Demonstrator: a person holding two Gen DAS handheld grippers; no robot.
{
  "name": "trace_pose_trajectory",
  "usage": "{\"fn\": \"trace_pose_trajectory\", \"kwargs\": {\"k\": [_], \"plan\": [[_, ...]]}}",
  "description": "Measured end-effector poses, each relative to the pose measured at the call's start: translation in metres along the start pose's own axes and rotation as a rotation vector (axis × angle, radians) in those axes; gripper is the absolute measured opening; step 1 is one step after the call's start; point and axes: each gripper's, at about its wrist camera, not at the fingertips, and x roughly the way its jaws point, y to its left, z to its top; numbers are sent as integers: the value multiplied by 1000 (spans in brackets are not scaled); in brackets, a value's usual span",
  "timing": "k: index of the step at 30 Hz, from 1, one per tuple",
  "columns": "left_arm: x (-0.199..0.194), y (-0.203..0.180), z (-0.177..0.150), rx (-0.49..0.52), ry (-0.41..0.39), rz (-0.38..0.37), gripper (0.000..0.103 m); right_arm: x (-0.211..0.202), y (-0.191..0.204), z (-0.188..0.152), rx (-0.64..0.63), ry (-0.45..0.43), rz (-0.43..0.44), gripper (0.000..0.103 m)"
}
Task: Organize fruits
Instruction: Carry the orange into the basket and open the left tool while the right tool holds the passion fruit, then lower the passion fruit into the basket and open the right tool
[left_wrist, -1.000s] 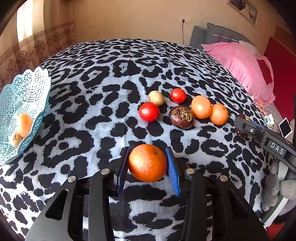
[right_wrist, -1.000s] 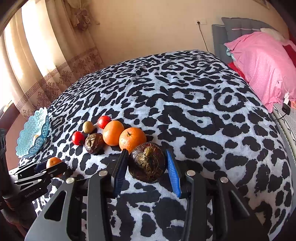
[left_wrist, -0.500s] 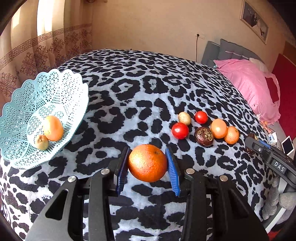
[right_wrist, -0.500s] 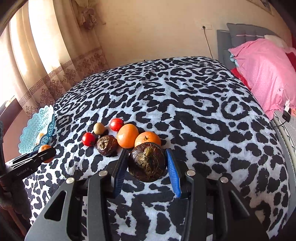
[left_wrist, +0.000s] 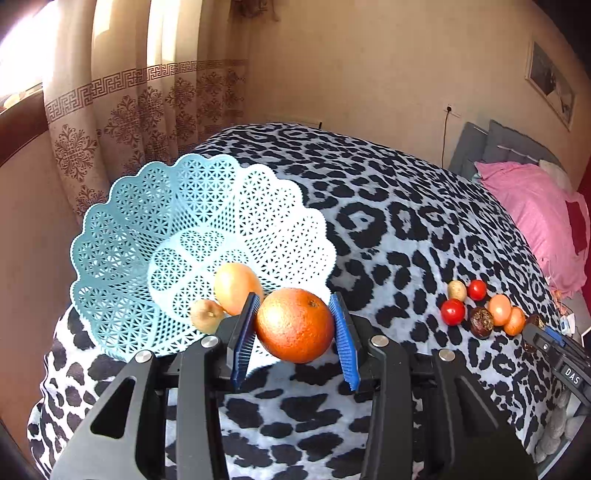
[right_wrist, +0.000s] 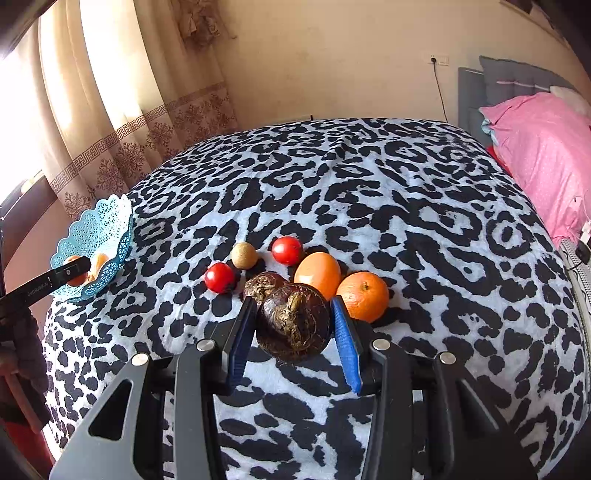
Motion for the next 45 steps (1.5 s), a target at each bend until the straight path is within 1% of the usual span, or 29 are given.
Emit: {"fn": "trace_pose_trajectory", "kwargs": {"k": [6,12,16,18,19,20,21,22,23,24,26,31,36,41,43,45], "plan": [[2,31,6,-42,-14,47,40,7,16,2,-21,12,14,42],[0,48,9,-55,-46,86,40,9,30,4,-40,16,29,42],[0,58,10,-72,-50,95,40,10,39,4,-50,19,38,42],[0,62,9,-84,-47,91,42,12,42,4,-54,21,42,42],[0,63,9,-90,-46,91,46,12,44,4,-56,23,44,42],[-1,65,8,-97,-47,92,55,13,46,4,-59,24,46,42],[-2,66,7,-103,-53,92,59,13,48,4,-62,25,48,42],[-4,67,6,-106,-59,93,66,13,51,4,-66,25,50,42],[-5,68,6,-109,-66,95,71,13,53,4,-69,26,53,42],[-7,69,5,-112,-73,96,72,14,55,4,-73,26,56,42],[-13,71,3,-116,-90,98,80,13,60,4,-81,26,62,42],[-25,74,1,-107,-139,124,87,13,74,4,-103,27,78,42],[-30,81,-1,-116,-160,133,92,15,89,7,-124,29,93,42],[-32,95,-1,-167,-165,138,95,19,118,16,-168,21,130,42],[-33,101,-1,-193,-167,145,98,22,133,20,-187,13,150,42],[-34,106,-2,-214,-167,146,98,26,147,26,-201,7,170,42]]}}
